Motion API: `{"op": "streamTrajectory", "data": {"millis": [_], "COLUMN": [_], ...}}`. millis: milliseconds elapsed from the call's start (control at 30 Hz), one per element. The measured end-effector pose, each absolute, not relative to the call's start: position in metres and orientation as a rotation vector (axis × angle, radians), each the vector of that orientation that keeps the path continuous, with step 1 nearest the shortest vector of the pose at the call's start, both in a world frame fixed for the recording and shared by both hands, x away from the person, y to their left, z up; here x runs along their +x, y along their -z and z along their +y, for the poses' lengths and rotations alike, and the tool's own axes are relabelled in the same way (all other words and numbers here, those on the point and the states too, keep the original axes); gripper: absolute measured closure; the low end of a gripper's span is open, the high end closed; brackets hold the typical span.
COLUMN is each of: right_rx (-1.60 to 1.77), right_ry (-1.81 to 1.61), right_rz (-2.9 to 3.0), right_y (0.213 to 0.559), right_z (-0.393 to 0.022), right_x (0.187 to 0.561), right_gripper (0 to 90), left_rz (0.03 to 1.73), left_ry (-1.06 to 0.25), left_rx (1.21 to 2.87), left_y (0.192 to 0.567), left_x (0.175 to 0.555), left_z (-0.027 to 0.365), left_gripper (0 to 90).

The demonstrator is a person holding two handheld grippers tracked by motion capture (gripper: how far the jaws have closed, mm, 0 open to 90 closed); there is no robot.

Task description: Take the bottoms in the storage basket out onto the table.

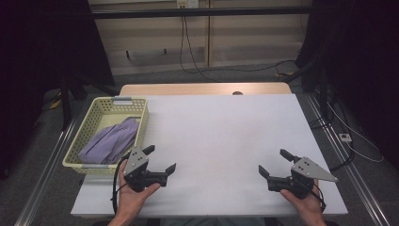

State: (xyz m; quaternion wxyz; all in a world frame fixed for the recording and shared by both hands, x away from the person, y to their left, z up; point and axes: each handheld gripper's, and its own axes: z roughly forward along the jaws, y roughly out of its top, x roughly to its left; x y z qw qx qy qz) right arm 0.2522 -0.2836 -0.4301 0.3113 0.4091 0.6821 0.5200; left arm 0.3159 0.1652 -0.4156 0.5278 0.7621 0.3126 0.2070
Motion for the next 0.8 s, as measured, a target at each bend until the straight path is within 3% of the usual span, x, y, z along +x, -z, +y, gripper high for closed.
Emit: {"op": "streamTrajectory", "data": {"millis": [700,800], "right_rx": [1.107,1.112], "right_ry": [-1.396,-1.389], "right_rz": [1.821,1.824], "right_y": [0.431,0.431], "right_z": [-0.285,-0.284], "right_x": [0.254,0.254], "right_gripper": [4.6,4.6], "left_rz": [0.728,0.738], "left_ry": [-0.532,-0.491], "left_rx": [1.821,1.807], "left_y": [0.402,0.397], "left_x": [0.311,0.311], "left_z": [0.169,0.175], "left_gripper": [7.2,8.5]}}
